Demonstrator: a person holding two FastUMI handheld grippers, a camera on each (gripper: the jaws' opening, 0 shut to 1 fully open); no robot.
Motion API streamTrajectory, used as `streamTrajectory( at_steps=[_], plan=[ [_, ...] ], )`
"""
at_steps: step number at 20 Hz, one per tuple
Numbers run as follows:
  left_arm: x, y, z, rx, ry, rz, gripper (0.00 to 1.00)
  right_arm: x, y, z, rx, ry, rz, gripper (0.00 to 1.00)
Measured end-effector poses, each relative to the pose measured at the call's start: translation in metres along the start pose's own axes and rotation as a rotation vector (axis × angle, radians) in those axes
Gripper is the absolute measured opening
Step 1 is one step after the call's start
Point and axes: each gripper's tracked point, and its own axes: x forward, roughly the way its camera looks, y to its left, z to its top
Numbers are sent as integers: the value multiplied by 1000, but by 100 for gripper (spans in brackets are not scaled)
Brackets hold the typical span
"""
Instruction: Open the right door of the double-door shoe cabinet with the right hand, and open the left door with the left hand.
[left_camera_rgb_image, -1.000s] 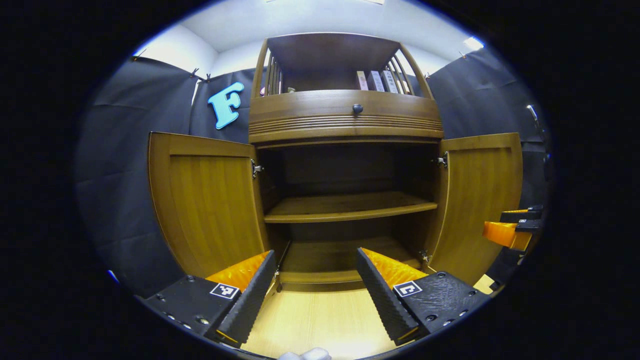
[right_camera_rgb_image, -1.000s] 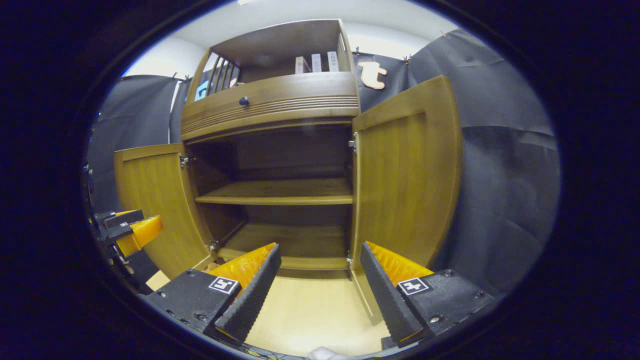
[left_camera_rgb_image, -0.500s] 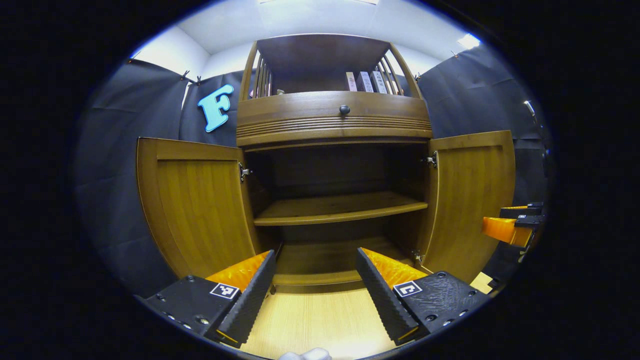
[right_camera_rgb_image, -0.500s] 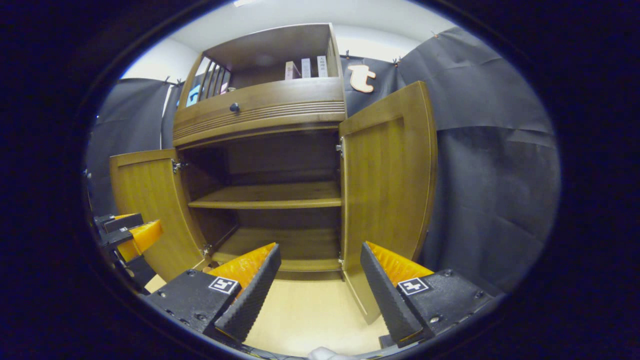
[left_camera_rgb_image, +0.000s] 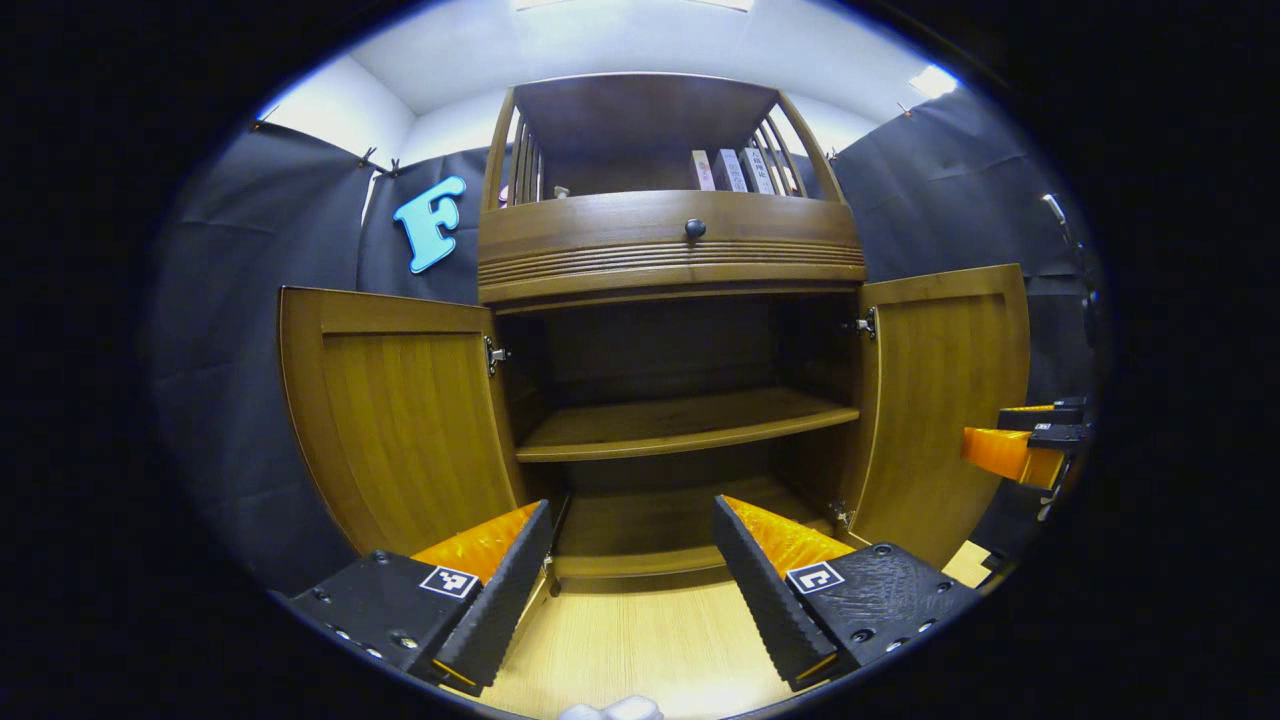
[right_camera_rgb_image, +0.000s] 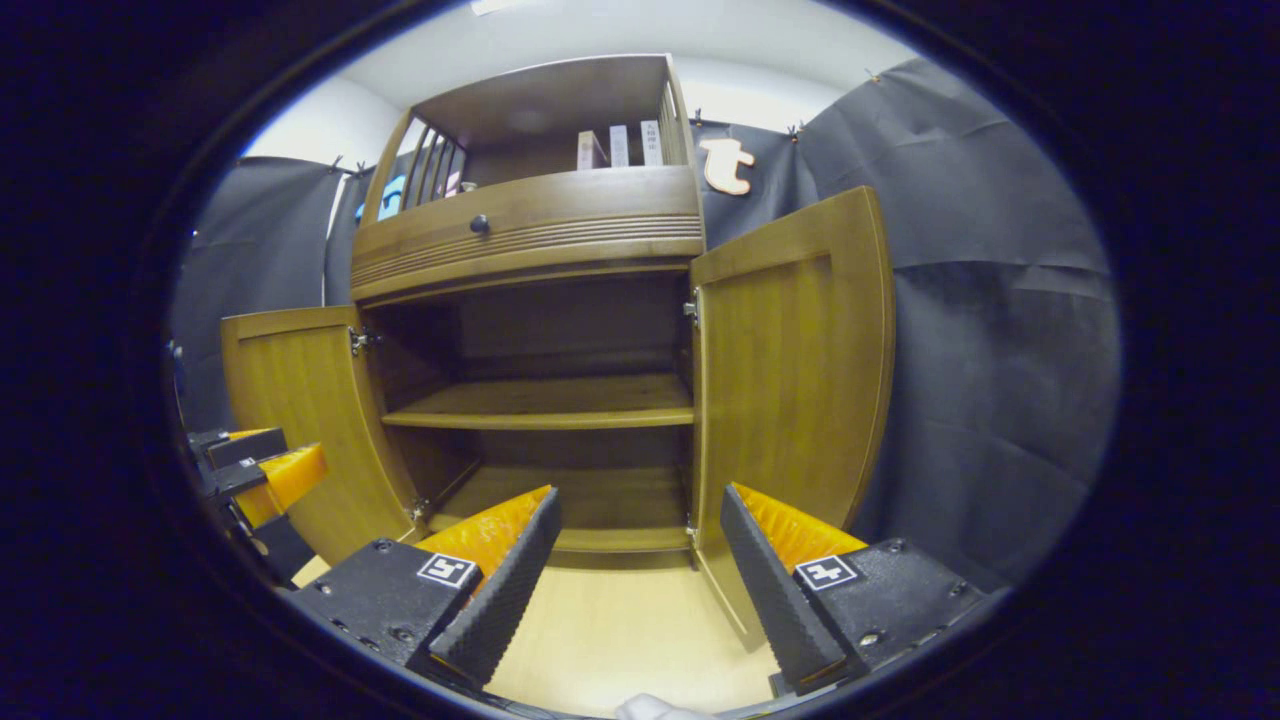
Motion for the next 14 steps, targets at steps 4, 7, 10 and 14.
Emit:
streamTrajectory(
  at_steps=[4,7,10,14],
  plan=[
    [2,4,3,0,-10,-5,89,0,4,1,0,-3,-4,100],
    [2,7,6,-1,-18,-8,90,-1,6,3,0,-7,-7,100],
    [1,10,8,1,-21,-7,90,-2,9,5,0,-12,-7,100],
    [-2,15,13,6,-31,-5,96,-3,15,10,0,-23,-4,100]
  ],
)
